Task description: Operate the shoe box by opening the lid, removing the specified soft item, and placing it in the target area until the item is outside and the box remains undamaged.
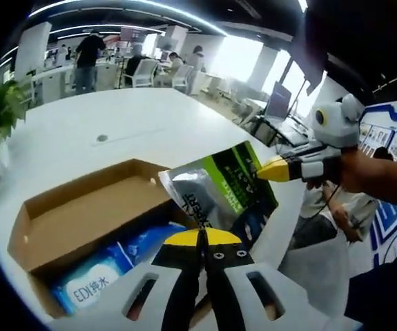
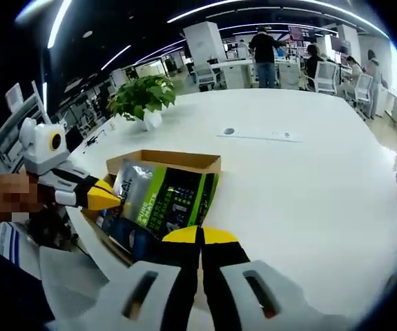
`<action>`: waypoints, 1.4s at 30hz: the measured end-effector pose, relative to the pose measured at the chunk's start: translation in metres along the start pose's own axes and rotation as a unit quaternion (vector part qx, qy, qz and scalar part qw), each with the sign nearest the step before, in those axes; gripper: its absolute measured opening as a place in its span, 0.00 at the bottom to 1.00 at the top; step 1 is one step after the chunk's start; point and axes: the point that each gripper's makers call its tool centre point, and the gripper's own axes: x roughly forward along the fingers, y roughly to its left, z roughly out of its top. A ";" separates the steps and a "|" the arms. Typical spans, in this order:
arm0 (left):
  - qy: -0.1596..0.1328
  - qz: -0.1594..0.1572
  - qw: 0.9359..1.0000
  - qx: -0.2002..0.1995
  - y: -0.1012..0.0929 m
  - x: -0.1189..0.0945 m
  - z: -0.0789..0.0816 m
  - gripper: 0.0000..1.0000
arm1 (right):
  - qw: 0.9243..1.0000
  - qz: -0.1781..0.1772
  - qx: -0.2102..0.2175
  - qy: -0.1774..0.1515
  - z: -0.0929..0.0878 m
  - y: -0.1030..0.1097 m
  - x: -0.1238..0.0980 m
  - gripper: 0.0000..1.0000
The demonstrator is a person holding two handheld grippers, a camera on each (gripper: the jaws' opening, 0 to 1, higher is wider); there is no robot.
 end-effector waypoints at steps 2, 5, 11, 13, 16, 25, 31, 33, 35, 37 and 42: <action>0.003 -0.004 1.000 0.003 -0.003 0.007 0.003 0.00 | 1.000 -0.002 0.003 -0.001 0.000 -0.006 -0.003 0.00; 0.007 -0.009 1.000 0.008 -0.009 0.017 0.005 0.00 | 1.000 -0.007 0.006 -0.002 0.000 -0.018 -0.009 0.00; 0.015 -0.016 1.000 0.013 -0.021 0.039 0.010 0.00 | 1.000 -0.014 0.011 -0.003 -0.004 -0.040 -0.016 0.00; 0.018 -0.019 1.000 0.014 -0.025 0.044 0.011 0.00 | 1.000 -0.017 0.011 -0.002 -0.006 -0.047 -0.018 0.00; 0.023 -0.022 0.999 0.019 -0.031 0.056 0.013 0.00 | 1.000 -0.020 0.016 -0.001 -0.010 -0.059 -0.021 0.00; 0.031 -0.028 0.999 0.023 -0.041 0.085 0.021 0.00 | 0.999 -0.028 0.026 0.001 -0.014 -0.091 -0.026 0.00; 0.037 -0.026 0.999 0.023 -0.039 0.103 0.024 0.00 | 0.999 -0.029 0.026 0.007 -0.017 -0.106 -0.020 0.00; 0.040 -0.024 0.999 0.023 -0.037 0.108 0.025 0.00 | 0.999 -0.028 0.027 0.009 -0.017 -0.111 -0.016 0.00; 0.042 -0.023 0.999 0.021 -0.034 0.113 0.024 0.00 | 0.999 -0.027 0.027 0.011 -0.018 -0.116 -0.011 0.00; 0.045 -0.021 0.999 0.020 -0.033 0.116 0.024 0.00 | 0.999 -0.026 0.027 0.015 -0.020 -0.120 -0.006 0.00; 0.056 -0.015 0.998 0.020 -0.028 0.126 0.019 0.00 | 0.999 -0.023 0.028 0.024 -0.026 -0.127 0.005 0.00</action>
